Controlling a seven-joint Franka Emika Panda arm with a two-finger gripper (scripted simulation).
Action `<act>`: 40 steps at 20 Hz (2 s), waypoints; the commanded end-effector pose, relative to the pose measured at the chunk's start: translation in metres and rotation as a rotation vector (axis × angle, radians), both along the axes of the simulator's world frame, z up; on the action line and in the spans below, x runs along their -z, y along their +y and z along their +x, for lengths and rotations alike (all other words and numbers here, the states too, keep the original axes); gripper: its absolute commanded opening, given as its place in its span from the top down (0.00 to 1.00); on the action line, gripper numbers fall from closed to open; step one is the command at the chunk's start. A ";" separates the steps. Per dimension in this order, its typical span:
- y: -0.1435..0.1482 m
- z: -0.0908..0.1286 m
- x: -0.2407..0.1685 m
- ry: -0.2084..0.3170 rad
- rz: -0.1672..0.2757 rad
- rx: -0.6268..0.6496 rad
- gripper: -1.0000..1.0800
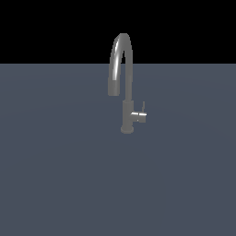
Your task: Turn on the faucet by rotating a designated handle.
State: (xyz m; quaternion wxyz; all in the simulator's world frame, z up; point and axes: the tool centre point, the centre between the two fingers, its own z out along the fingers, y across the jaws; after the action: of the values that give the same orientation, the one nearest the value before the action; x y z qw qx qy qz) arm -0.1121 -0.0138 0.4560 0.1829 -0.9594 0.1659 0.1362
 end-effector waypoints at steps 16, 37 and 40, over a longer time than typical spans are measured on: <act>-0.039 0.097 0.063 0.239 0.298 0.304 1.00; -0.095 0.179 0.215 0.610 0.759 0.769 1.00; -0.099 0.184 0.243 0.667 0.829 0.842 1.00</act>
State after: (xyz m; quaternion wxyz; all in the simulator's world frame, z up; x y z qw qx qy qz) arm 0.0695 -0.1107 0.2272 0.5014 -0.5946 0.4960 0.3860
